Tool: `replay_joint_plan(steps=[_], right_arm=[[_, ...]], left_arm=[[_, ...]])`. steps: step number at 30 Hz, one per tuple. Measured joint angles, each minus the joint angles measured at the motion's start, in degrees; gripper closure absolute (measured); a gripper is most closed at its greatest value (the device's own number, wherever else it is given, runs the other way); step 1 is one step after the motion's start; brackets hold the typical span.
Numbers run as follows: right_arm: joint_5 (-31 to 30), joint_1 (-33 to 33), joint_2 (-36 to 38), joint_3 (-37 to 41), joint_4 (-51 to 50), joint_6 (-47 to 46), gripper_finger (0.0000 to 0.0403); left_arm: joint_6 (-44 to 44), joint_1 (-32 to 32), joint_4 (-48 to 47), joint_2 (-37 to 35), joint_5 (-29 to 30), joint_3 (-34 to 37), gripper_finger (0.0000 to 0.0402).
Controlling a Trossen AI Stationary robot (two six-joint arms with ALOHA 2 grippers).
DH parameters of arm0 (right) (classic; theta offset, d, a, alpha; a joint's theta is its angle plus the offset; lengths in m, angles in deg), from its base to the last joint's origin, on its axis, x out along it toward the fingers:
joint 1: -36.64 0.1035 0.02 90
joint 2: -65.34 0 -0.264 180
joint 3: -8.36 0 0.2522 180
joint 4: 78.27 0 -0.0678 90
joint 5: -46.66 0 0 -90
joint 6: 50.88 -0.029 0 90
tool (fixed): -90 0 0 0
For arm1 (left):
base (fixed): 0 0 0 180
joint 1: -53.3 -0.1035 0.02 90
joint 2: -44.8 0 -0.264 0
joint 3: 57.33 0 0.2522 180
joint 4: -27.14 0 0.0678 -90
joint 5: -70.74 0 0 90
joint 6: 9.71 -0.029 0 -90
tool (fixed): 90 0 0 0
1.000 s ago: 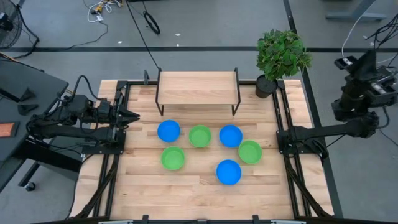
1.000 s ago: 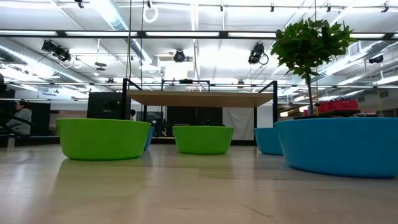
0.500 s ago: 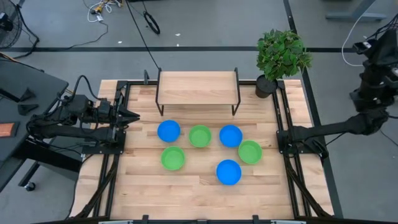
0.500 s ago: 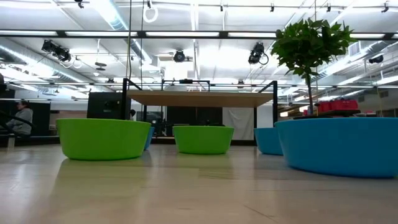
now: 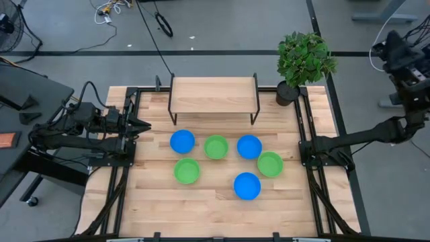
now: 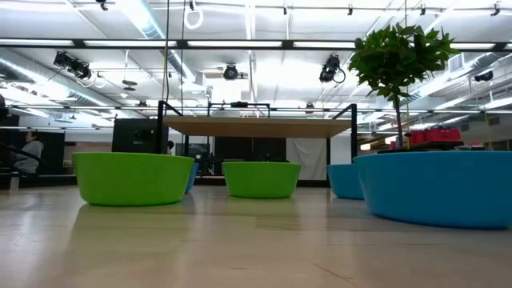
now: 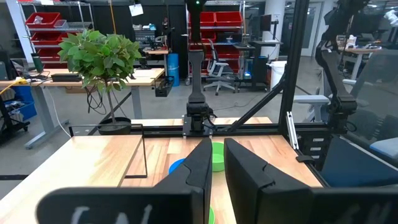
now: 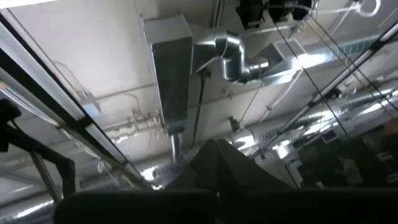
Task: Pick & Place Mini bowls
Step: Put the top right blue bowl on the shelf
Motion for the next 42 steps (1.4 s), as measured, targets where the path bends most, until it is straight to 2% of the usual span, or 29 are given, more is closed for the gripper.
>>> replay_joint_plan(steps=[7,13,20,42], right_arm=[[5.51,0.00,-1.85,-2.85,-10.28,-0.89,0.0396],[5.96,0.00,-3.24,-3.24,-15.17,-0.89,0.0396],[5.96,0.00,-4.60,-4.03,-16.50,-0.88,0.0396],[5.35,0.00,-17.67,-24.99,-44.67,0.67,0.0396]], left_arm=[[0.00,-0.01,0.02,0.00,0.01,0.00,0.0353],[0.00,0.00,0.01,0.02,0.00,0.00,0.0353],[0.00,-0.02,0.01,0.00,0.01,0.01,0.0353],[0.00,-0.02,0.00,0.00,0.00,0.02,0.0353]])
